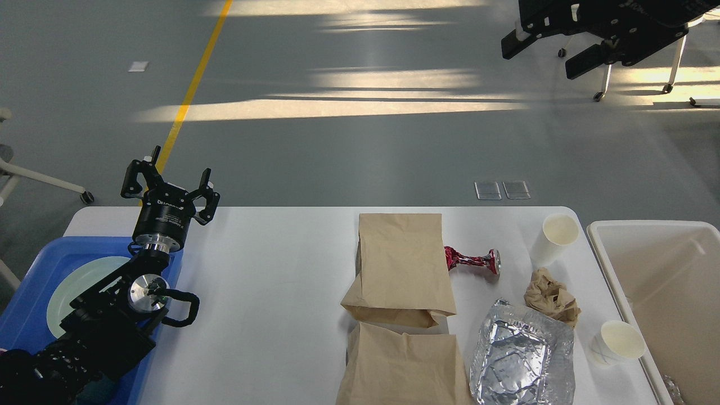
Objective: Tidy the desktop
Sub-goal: 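Swing the right arm up and back toward the table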
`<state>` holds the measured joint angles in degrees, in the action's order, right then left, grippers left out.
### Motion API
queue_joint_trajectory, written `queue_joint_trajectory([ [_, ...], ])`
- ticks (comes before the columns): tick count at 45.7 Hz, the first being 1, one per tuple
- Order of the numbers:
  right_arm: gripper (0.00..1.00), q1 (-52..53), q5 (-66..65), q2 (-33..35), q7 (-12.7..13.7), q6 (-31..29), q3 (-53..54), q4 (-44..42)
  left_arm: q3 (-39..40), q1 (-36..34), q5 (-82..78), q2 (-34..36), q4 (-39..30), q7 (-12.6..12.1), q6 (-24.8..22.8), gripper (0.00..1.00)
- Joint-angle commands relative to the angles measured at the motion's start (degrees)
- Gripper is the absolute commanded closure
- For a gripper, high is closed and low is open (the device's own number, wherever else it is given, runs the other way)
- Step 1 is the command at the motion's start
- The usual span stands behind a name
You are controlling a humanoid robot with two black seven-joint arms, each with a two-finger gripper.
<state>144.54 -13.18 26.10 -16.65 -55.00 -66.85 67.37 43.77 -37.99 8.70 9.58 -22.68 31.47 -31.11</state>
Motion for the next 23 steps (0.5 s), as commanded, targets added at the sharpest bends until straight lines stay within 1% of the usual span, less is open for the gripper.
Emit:
queue_joint_trajectory([
  [1,0.00,-0.8,0.3,-0.8,1.3,0.0,-0.1,-0.3,0.0,0.0,0.0,0.0,0.0,0.0,0.0,0.04],
  [23,0.00,-4.8,0.3,-0.5,1.3,0.0,0.0,-2.2,0.0,-0.1,0.0,0.0,0.0,0.0,0.0,0.04],
])
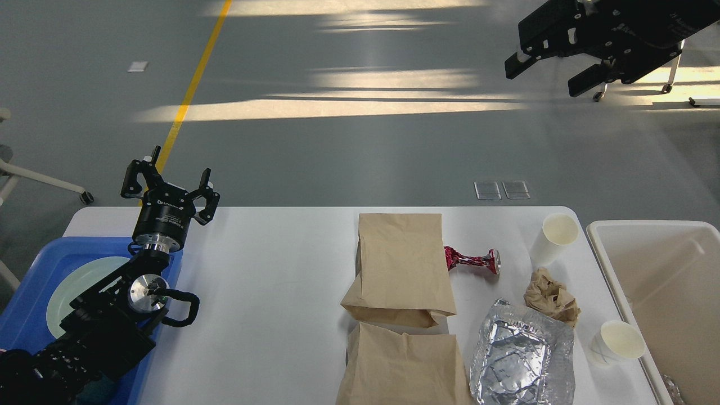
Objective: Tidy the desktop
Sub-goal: 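Swing the right arm up and back toward the table, then lower the right gripper onto the upper brown paper bag and grasp it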
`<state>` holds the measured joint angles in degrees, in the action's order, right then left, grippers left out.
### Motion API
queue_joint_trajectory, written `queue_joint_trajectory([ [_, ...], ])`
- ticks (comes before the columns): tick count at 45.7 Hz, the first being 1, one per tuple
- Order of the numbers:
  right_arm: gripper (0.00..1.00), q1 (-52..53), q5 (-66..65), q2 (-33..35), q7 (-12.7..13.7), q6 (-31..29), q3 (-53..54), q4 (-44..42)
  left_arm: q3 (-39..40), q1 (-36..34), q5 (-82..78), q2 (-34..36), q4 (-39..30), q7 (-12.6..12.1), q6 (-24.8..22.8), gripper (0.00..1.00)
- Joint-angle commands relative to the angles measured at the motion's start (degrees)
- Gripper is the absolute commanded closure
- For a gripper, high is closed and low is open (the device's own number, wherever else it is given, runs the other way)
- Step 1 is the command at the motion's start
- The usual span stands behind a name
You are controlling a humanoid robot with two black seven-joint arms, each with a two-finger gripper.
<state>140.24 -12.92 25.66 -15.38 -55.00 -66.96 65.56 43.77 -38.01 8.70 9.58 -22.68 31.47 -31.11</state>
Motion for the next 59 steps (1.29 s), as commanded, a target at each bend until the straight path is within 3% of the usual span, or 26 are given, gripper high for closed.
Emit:
queue_joint_trajectory([
  [1,0.00,-0.6,0.0,-0.1,0.0,0.0,0.2,-0.4,0.0,0.0,0.0,0.0,0.0,0.0,0.0,0.04],
  [17,0.00,-6.1,0.6,-1.8,0.0,2.6,1.5,-3.1,0.0,0.0,0.0,0.0,0.0,0.0,0.0,0.04],
  [35,0.00,-26.7,0.7,-3.3,0.0,14.6,6.0,-8.5,0.0,0.0,0.0,0.0,0.0,0.0,0.0,0.04],
  [53,0.00,-32.8,0.4,-3.0,-0.7,15.4,10.5,-2.3,0.0,0.0,0.0,0.0,0.0,0.0,0.0,0.04],
  [59,0.00,-34.7,-0.3,-4.1,-0.6,18.4,12.2,-1.0,0.0,0.0,0.0,0.0,0.0,0.0,0.0,0.04],
])
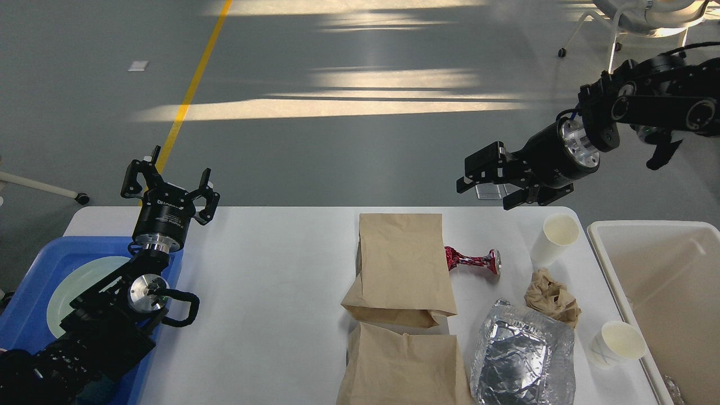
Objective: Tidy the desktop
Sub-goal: 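Lower the right gripper onto the upper brown paper bag and grasp it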
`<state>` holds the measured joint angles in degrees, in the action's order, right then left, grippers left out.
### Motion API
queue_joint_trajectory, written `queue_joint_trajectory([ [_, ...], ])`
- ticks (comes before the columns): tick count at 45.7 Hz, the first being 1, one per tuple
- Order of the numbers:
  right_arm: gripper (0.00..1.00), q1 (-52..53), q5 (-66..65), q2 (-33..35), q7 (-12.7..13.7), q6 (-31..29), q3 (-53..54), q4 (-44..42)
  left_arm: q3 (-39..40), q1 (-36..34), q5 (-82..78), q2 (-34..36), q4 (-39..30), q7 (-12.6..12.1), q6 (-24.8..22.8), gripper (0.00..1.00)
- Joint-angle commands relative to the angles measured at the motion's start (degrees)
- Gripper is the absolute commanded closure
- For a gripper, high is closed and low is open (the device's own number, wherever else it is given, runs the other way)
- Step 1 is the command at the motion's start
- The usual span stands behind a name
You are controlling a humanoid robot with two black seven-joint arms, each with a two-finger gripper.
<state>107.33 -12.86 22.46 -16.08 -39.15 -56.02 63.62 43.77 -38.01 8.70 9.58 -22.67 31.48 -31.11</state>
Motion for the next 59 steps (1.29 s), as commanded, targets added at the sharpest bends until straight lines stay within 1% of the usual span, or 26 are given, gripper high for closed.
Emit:
queue_joint_trajectory([
  [1,0.00,-2.8,-0.4,-2.0,0.2,5.0,1.3,0.5,0.0,0.0,0.0,0.0,0.0,0.0,0.0,0.04],
  [7,0.00,-7.6,-0.5,-7.4,0.3,12.9,0.7,-1.5,0.0,-0.1,0.0,0.0,0.0,0.0,0.0,0.04],
  [12,0.00,-11.5,-0.5,-10.6,0.4,14.8,0.7,-4.3,0.0,0.0,0.0,0.0,0.0,0.0,0.0,0.04],
  [18,0.00,-16.5,-0.5,-14.0,0.5,15.2,0.7,-9.2,0.0,0.0,0.0,0.0,0.0,0.0,0.0,0.04],
  [22,0.00,-19.3,-0.5,-14.9,0.6,15.0,0.6,-11.4,0.0,0.0,0.0,0.0,0.0,0.0,0.0,0.04],
  [28,0.00,-23.1,-0.5,-14.9,1.4,14.5,0.5,-11.9,0.0,0.0,0.0,0.0,0.0,0.0,0.0,0.04],
  [41,0.00,-29.6,-0.4,-14.8,1.9,14.8,0.6,-13.7,0.0,-0.1,0.0,0.0,0.0,0.0,0.0,0.04],
  [53,0.00,-32.8,0.8,-15.0,2.0,15.4,2.9,-17.3,0.0,0.0,0.0,0.0,0.0,0.0,0.0,0.04],
  [59,0.00,-33.9,1.1,-15.1,2.1,15.3,4.3,-17.5,0.0,-0.1,0.0,0.0,0.0,0.0,0.0,0.04],
])
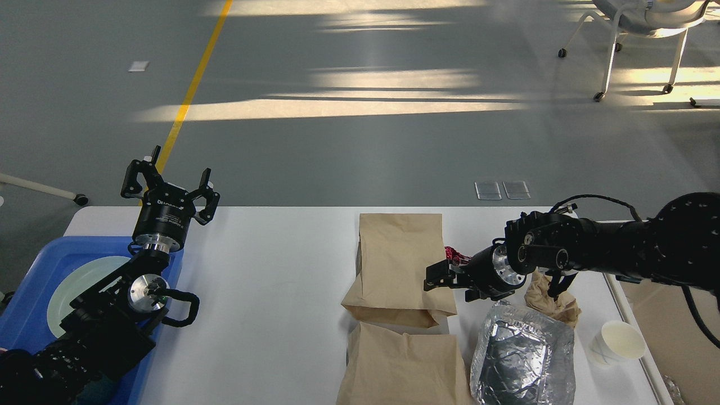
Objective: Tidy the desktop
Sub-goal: 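Lower the right gripper onto the upper brown paper bag and grasp it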
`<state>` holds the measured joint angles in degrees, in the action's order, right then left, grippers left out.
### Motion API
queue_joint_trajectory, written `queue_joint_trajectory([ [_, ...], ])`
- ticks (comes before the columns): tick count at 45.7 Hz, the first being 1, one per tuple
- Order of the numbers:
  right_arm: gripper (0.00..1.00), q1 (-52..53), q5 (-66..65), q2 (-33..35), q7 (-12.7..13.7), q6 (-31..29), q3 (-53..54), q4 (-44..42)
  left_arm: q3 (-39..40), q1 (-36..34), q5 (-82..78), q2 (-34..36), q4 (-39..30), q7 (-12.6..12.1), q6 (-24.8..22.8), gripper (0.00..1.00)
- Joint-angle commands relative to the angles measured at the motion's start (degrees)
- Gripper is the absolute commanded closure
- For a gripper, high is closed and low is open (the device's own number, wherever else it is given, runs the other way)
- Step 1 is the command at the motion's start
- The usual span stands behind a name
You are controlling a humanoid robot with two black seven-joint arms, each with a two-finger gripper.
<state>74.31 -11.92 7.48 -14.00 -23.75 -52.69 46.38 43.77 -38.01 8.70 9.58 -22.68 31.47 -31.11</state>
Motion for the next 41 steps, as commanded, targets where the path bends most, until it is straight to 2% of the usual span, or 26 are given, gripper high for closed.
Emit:
queue_joint_trajectory([
  [1,0.00,-1.4,0.1,-0.1,0.0,-0.1,0.9,-0.2,0.0,0.0,0.0,0.0,0.0,0.0,0.0,0.04],
  [15,0.00,-6.1,0.2,-2.2,0.2,0.1,3.8,-4.3,0.0,0.0,0.0,0.0,0.0,0.1,0.0,0.04],
  [18,0.03,-6.9,0.3,-2.0,0.1,0.8,6.1,-4.3,0.0,0.0,0.0,0.0,0.0,0.1,0.0,0.04],
  [19,0.06,-7.2,0.4,-2.0,0.1,1.3,6.8,-4.3,0.0,0.0,0.0,0.0,0.0,0.0,0.0,0.04],
  [22,0.28,-7.9,0.7,-1.9,-0.1,3.8,8.4,-4.3,0.0,0.0,0.0,0.0,0.0,0.0,0.0,0.04],
  [23,0.32,-7.9,0.6,-1.8,-0.1,4.4,8.7,-4.2,0.0,0.0,0.0,0.0,0.0,0.0,0.0,0.04],
  [30,0.41,-7.6,0.6,-1.8,-0.8,5.9,8.8,-3.5,0.0,0.0,0.0,0.0,0.0,0.0,0.0,0.04],
  [31,0.47,-7.6,0.6,-1.9,-0.8,5.9,8.8,-3.5,0.0,0.0,0.0,0.0,0.0,0.0,0.0,0.04],
  [32,0.59,-7.5,0.6,-1.9,-0.8,5.6,8.7,-3.4,0.0,0.0,0.0,0.0,0.0,0.0,0.0,0.04],
  [33,0.78,-7.3,0.6,-1.7,-0.8,5.2,8.7,-3.2,0.0,0.0,0.0,0.0,0.0,0.0,0.0,0.04],
  [34,0.91,-7.3,0.6,-1.7,-0.8,5.1,8.5,-2.9,0.0,0.0,0.0,0.0,0.0,0.0,0.0,0.04],
  [35,0.97,-7.3,0.6,-1.6,-0.7,5.1,8.4,-2.6,0.0,0.0,0.0,0.0,0.0,0.0,0.0,0.04],
  [36,1.00,-7.3,0.7,-1.6,-0.7,5.1,8.3,-2.4,0.0,0.0,0.0,0.0,0.0,0.0,0.0,0.04],
  [41,1.00,-7.0,0.8,-1.5,-0.4,4.9,8.3,-2.0,0.0,0.0,0.0,0.0,0.0,0.0,0.0,0.04],
])
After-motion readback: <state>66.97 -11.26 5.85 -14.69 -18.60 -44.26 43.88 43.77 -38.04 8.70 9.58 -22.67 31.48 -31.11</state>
